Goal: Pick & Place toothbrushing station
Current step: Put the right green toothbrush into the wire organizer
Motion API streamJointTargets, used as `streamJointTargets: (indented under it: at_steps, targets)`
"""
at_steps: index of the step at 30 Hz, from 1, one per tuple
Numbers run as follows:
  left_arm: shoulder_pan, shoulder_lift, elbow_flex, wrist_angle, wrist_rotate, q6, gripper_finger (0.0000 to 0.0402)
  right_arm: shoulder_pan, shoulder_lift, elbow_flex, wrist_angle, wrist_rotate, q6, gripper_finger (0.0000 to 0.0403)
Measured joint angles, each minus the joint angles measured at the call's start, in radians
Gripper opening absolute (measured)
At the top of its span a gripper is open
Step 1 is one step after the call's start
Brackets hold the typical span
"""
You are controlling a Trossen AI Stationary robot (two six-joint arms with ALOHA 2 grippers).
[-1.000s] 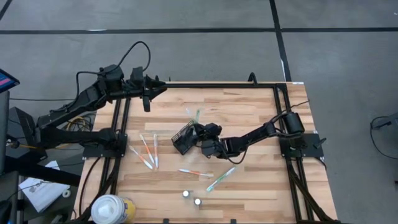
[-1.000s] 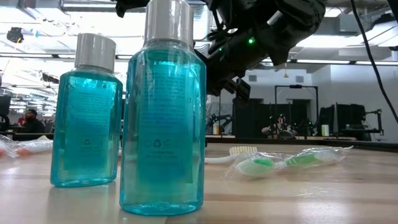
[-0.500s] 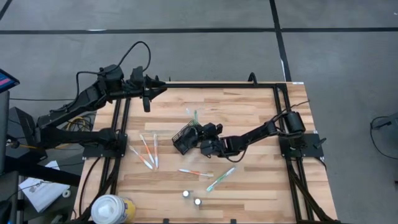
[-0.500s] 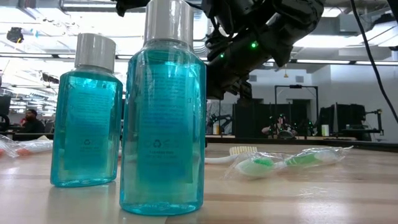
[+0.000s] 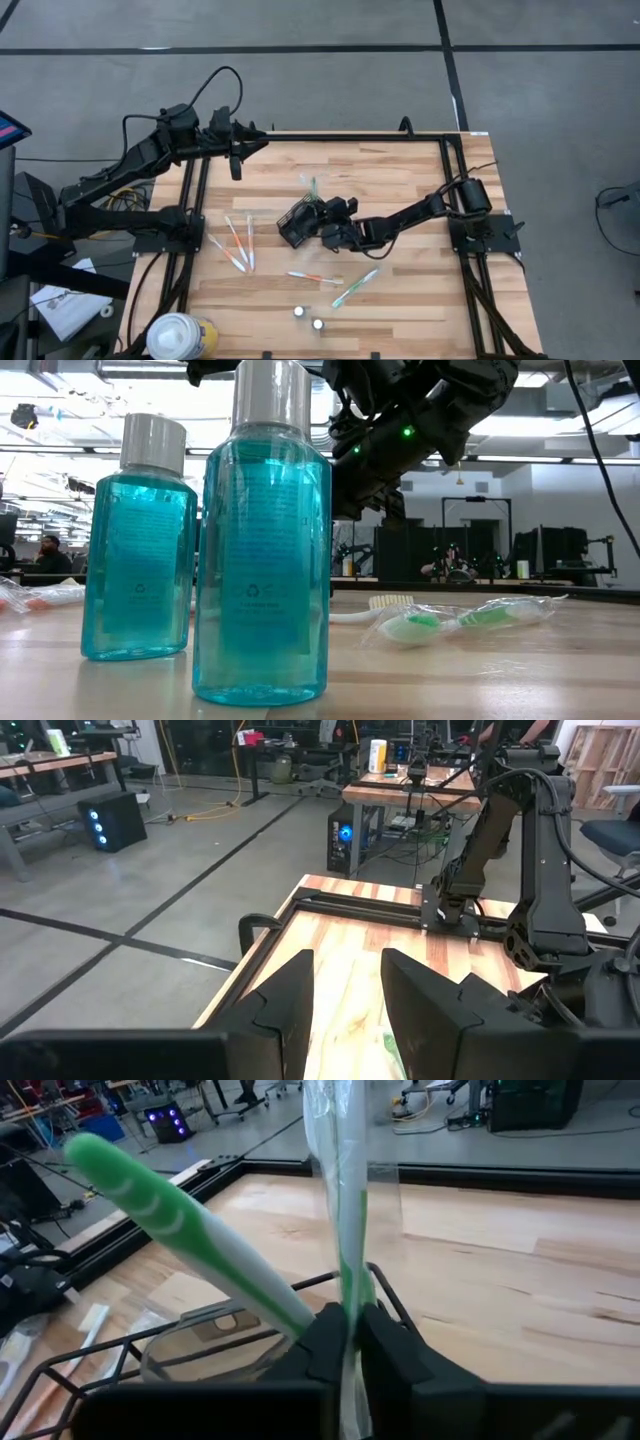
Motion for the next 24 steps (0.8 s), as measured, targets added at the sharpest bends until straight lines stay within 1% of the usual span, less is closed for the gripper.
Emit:
streamJointTargets:
  at_steps: [4, 9, 12, 14, 17, 20, 24]
  targets:
    - [0.000, 0.000, 0.000, 0.000, 0.000, 0.000, 0.0115, -0.013, 0.000, -0.001, -0.002, -0.033, 0.041, 0.0080]
    - [0.000, 0.000, 0.000, 0.000, 0.000, 0.000, 0.0115, -0.013, 0.000, -0.001, -0.001, -0.031, 0.061, 0.0159]
    - [0.000, 0.000, 0.000, 0.000, 0.000, 0.000, 0.0115, -0.015, -0.012, -0.002, -0.005, -0.036, 0.056, 0.0189]
    - [0.000, 0.000, 0.000, 0.000, 0.000, 0.000, 0.0115, -0.016, -0.013, -0.003, -0.005, -0.042, 0.051, 0.0198]
    - [0.000, 0.000, 0.000, 0.000, 0.000, 0.000, 0.0115, -0.011, -0.030, -0.004, -0.005, -0.061, 0.049, 0.0200]
    - [0.000, 0.000, 0.000, 0.000, 0.000, 0.000, 0.0115, -0.002, -0.031, 0.007, -0.005, -0.082, 0.045, 0.0190]
    - [0.000, 0.000, 0.000, -0.001, 0.000, 0.000, 0.0115, 0.013, -0.025, 0.054, -0.032, -0.099, 0.005, 0.0169]
